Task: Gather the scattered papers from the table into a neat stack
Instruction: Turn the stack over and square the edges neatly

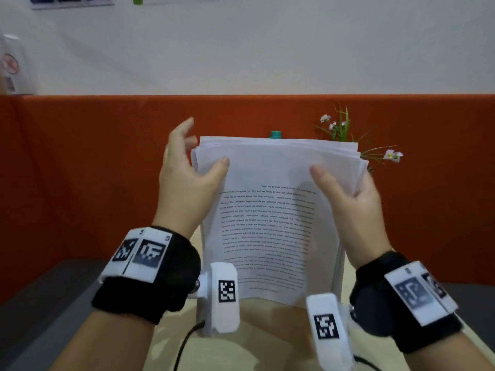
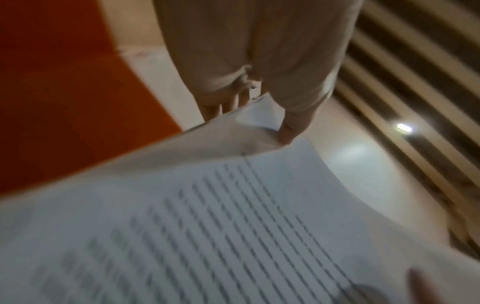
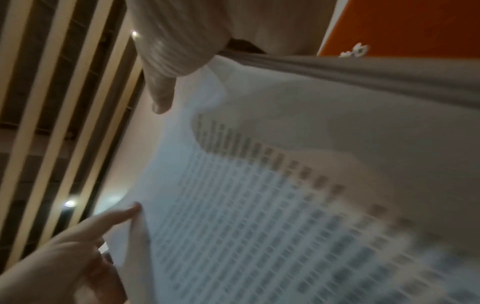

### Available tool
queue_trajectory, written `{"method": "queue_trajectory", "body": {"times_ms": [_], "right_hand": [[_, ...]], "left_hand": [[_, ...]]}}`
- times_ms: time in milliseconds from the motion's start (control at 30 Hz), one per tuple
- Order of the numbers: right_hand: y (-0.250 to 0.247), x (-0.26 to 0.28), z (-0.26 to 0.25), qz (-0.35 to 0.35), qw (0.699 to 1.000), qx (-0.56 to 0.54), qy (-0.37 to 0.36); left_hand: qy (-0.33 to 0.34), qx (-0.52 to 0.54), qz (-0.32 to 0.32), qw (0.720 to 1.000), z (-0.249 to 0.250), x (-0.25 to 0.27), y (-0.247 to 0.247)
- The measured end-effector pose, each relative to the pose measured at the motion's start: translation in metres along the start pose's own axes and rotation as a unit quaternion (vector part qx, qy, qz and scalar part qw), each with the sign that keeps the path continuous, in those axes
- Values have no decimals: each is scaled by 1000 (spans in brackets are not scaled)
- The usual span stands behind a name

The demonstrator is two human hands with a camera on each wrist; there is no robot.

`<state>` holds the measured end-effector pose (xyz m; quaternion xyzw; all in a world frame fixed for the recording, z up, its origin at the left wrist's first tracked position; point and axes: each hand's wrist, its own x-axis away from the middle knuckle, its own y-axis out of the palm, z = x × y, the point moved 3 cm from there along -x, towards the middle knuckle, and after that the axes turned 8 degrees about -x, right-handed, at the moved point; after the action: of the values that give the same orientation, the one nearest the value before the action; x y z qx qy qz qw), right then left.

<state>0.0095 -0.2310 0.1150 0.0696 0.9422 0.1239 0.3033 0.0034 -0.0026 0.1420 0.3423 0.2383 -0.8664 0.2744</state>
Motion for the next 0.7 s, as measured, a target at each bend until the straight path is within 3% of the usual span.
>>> {"method": "queue_trajectory", "body": {"times_ms": [100, 133, 267, 333, 467, 600, 700], "right_hand": [[-9, 13, 27, 7, 999, 13, 37], [-10, 15, 32, 17, 999, 12, 39], [-10, 14, 35, 101, 995, -8, -9], [-16, 14, 39, 130, 991, -8, -25], [-17, 26, 63, 51, 996, 65, 39], [-29, 29, 80, 57, 995, 72, 37], [-29, 33, 94, 16, 994, 38, 103]], "left_hand": [[-189, 179, -35, 965, -29, 24, 19], [-222, 199, -36, 954, -36, 33, 26], [-190, 171, 36, 966, -40, 47, 31], [-186, 184, 42, 964, -43, 51, 31], [-238, 210, -43, 947, -58, 73, 41], [-263, 224, -12, 938, -70, 80, 41], [-274, 275, -52, 920, -70, 89, 47]]}}
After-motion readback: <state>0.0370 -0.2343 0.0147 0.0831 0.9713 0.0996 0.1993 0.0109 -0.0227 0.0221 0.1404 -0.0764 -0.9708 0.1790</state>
